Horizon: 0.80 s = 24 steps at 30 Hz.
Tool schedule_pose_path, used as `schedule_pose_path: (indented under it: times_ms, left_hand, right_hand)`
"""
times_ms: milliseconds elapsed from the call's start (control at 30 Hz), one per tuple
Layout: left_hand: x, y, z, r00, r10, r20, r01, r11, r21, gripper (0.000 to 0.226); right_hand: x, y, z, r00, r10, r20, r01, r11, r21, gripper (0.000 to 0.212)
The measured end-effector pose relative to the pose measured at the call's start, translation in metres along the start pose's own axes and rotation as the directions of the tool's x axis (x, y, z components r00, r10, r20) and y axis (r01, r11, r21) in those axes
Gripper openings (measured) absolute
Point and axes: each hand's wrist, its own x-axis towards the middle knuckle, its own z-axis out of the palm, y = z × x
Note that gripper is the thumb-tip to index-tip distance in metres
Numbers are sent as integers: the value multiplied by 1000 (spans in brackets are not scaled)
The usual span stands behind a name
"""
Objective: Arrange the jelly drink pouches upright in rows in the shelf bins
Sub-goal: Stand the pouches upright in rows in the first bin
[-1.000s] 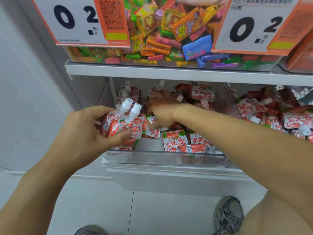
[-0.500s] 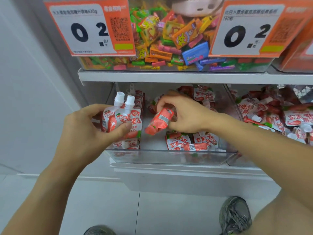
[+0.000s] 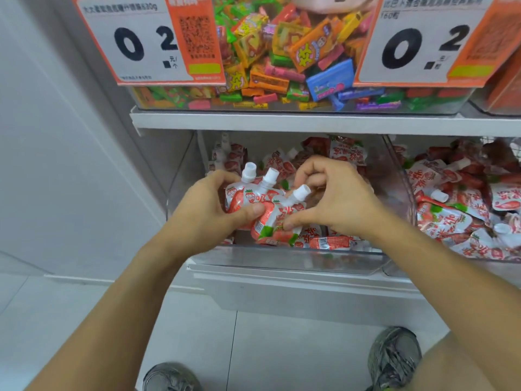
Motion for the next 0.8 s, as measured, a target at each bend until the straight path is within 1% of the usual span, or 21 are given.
schedule_pose_path:
  times_ms: [67, 133, 167, 233, 300, 333, 400, 467, 500, 567, 633, 667, 733, 767, 800]
  left_hand:
    - [3, -3, -2, 994, -3, 109, 4, 1000, -13, 61]
    - [4, -3, 1, 978, 1, 207, 8, 999, -45, 61]
    - [4, -2, 4, 970, -1, 244, 11, 999, -40, 61]
    - [3, 4, 11, 959, 5, 284, -24, 998, 62, 60]
    - [3, 9, 19, 961, 28, 274, -85, 977, 197, 60]
    - [5, 11, 22, 966, 44, 255, -108, 965, 241, 60]
    - [7, 11, 24, 971, 82, 223, -150, 941, 304, 59]
    - [9, 8, 21, 972, 89, 218, -167, 913, 372, 54]
    - [11, 6, 19, 972, 75, 221, -162, 899, 408, 52]
    - [13, 2, 17, 974, 37, 225, -143, 869, 474, 54]
    - [16, -3, 18, 974, 7, 227, -122, 859, 497, 62]
    - [18, -4, 19, 971, -6, 238, -113, 868, 483, 69]
    - [20, -4, 20, 959, -7, 282, -118, 898, 424, 83]
    - [22, -4, 20, 952, 5, 306, -130, 911, 391, 86]
    - [23, -2, 19, 948, 17, 317, -137, 922, 361, 81]
  right_hand:
    - [1, 0, 3, 1000, -10, -13, 11, 1000, 22, 61]
    - [2, 3, 3, 1000, -1, -12, 1, 1000, -5, 65]
    - [1, 5, 2, 1000, -16, -11, 16, 999, -44, 64]
    - [0, 7, 5, 995, -98, 0, 97, 980, -173, 55]
    - [0, 7, 11, 985, -168, 26, 169, 950, -263, 48]
    - [1, 6, 15, 982, -186, 42, 190, 944, -269, 47]
    - [3, 6, 17, 979, -171, 111, 191, 961, -198, 44]
    - [4, 9, 10, 975, -88, 202, 106, 991, -77, 36]
    - [4, 10, 6, 974, -67, 216, 80, 996, -51, 33]
    - [5, 11, -2, 983, -95, 160, 104, 993, -49, 28]
    - [7, 9, -5, 987, -103, 127, 109, 993, -36, 24]
    - [8, 7, -6, 986, -86, 146, 95, 994, -59, 23]
    - [11, 11, -7, 972, -11, 235, 65, 973, -220, 26]
    - [11, 16, -7, 957, 35, 288, 64, 943, -327, 30]
    - [12, 20, -8, 939, 70, 338, 86, 902, -424, 33]
